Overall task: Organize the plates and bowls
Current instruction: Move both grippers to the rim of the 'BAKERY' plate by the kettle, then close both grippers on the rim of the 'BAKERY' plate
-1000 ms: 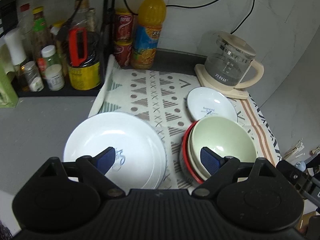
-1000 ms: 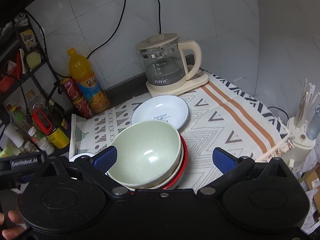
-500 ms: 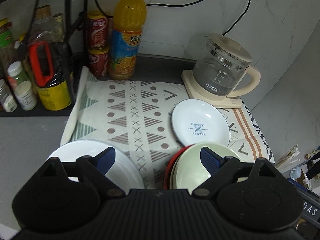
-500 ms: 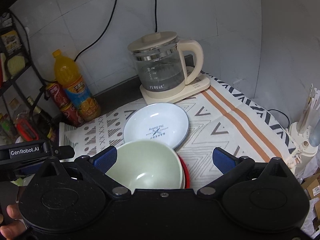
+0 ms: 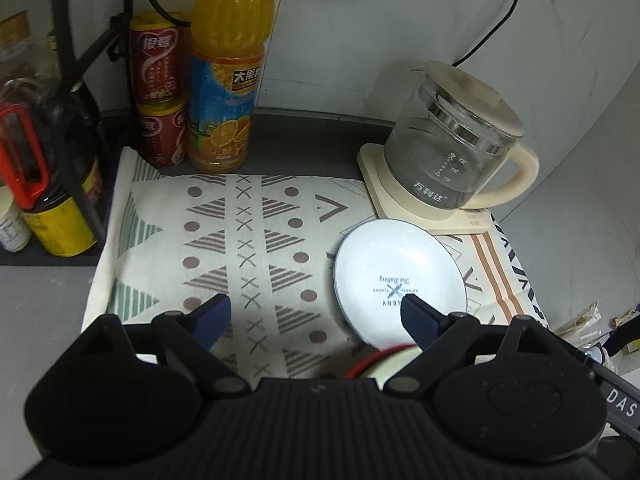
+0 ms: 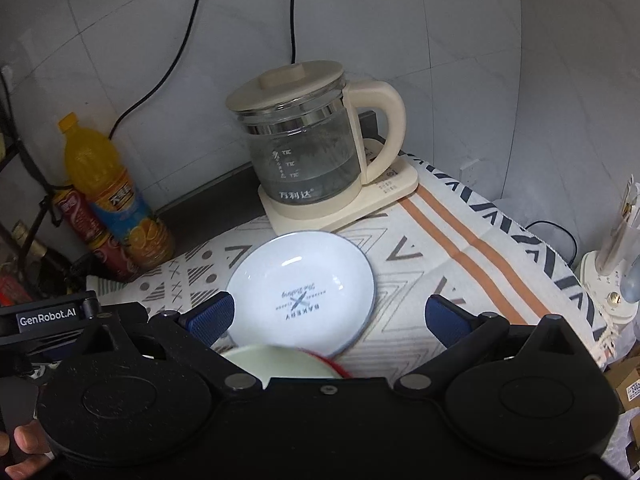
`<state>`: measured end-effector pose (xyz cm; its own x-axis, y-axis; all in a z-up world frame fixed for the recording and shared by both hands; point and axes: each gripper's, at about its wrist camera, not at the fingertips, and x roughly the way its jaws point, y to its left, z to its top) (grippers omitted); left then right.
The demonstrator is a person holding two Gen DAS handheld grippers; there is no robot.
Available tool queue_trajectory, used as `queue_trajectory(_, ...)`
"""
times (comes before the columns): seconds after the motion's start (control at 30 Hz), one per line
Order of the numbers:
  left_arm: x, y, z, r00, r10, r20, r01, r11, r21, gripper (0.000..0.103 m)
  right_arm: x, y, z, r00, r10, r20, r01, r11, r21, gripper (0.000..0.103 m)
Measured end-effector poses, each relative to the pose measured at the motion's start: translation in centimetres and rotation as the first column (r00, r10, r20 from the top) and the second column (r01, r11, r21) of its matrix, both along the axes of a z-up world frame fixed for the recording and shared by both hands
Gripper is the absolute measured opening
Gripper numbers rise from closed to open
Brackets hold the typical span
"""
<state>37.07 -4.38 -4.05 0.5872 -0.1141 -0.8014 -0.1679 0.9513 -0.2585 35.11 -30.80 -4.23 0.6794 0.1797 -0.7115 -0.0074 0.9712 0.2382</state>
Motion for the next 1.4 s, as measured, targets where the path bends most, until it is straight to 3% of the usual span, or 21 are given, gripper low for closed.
queue_trajectory(0.23, 3.4, -0.3, -1.3, 0.999, -0.035, -0.021, 0.034, 0.999, -0.016, 0.09, 2.7, -1.0, -1.2, 0.998, -0.049, -0.044, 0.05, 0.998, 0.04, 0.101)
queue_trajectory(0.67, 8.5, -1.8, -5.1, 0.987, -0.135, -0.093, 0.13, 0.99, -0.053, 0.086, 7.3, -1.5, -5.4, 0.976, -0.066, -0.209, 0.093, 0.988, 0.121, 0.074)
queue_trajectory(0.9, 10.4, -2.6, -7.5, 0.971, -0.174, -0.161, 0.16, 0.982, -0.097, 0.066, 9.7, -1.9, -7.5, 0.947, -0.068, -0.313, 0.117, 0.983, 0.141, 0.063)
queue_trajectory(1.1, 11.0, -3.0, -9.3, 0.962, -0.186, -0.2, 0.163, 0.979, -0.123, 0.057, 11.5, -1.6, -8.6, 0.929, -0.051, -0.368, 0.109, 0.984, 0.141, 0.061)
queue_trajectory(1.4, 12.1, -3.1, -10.8, 0.951, -0.194, -0.242, 0.157, 0.974, -0.161, 0.041, 13.3, -1.9, -10.9, 0.882, -0.029, -0.47, 0.127, 0.976, 0.177, 0.048)
